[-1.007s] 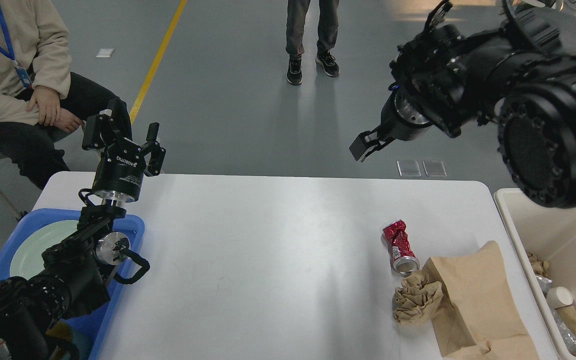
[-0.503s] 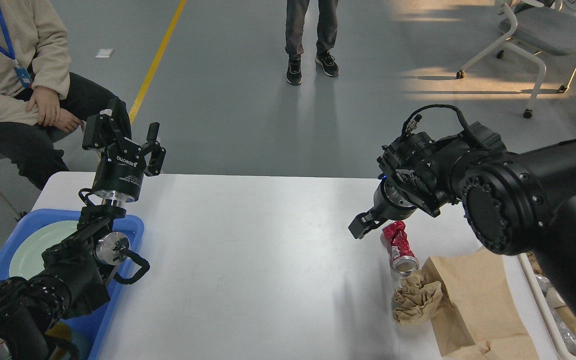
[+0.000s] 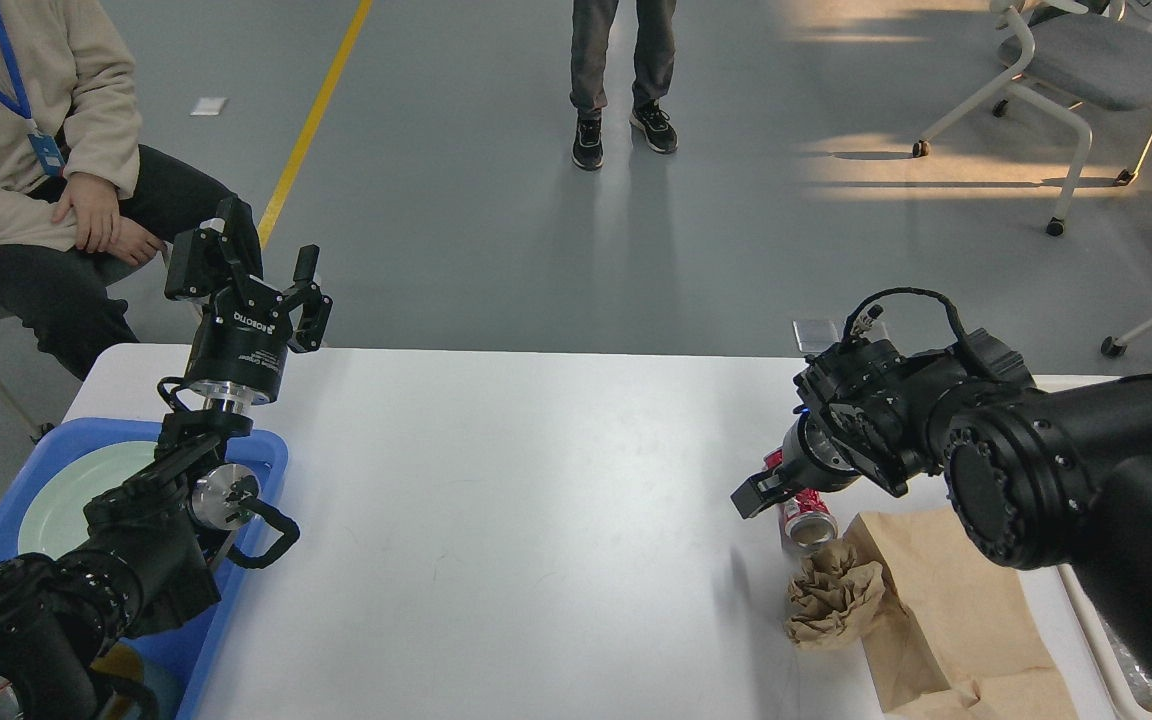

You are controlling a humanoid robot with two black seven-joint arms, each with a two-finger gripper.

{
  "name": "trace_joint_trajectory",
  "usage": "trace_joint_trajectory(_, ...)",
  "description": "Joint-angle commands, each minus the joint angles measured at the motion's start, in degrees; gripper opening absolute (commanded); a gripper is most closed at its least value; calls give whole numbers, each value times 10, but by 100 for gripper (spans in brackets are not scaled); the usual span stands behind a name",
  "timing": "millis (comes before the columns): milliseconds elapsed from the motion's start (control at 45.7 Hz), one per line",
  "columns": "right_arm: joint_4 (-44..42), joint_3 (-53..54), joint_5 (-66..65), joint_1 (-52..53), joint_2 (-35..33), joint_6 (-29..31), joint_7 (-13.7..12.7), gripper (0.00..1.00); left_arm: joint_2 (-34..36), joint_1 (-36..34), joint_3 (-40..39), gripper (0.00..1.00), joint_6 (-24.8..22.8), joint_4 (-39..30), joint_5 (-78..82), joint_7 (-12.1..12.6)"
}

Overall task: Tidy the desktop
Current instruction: 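Lower the right gripper and grasp the crushed red can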

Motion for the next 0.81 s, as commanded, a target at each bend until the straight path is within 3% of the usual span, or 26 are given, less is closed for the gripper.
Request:
trace_joint_trajectory(0,-2,-1,0,-12,-11,-7,0,100,0,0,0,96,0,0,0,0)
trace_joint_trajectory(285,-32,-8,0,-58,-17,-21,0,100,0,0,0,96,0,0,1,0)
trace_joint_trajectory(657,-46,-6,11,-79,-20,-85,-8,96,0,0,0,96,0,0,0,0)
trace_joint_trajectory(788,-45,-8,11,-79,-20,-83,-9,73,0,0,0,96,0,0,0,0)
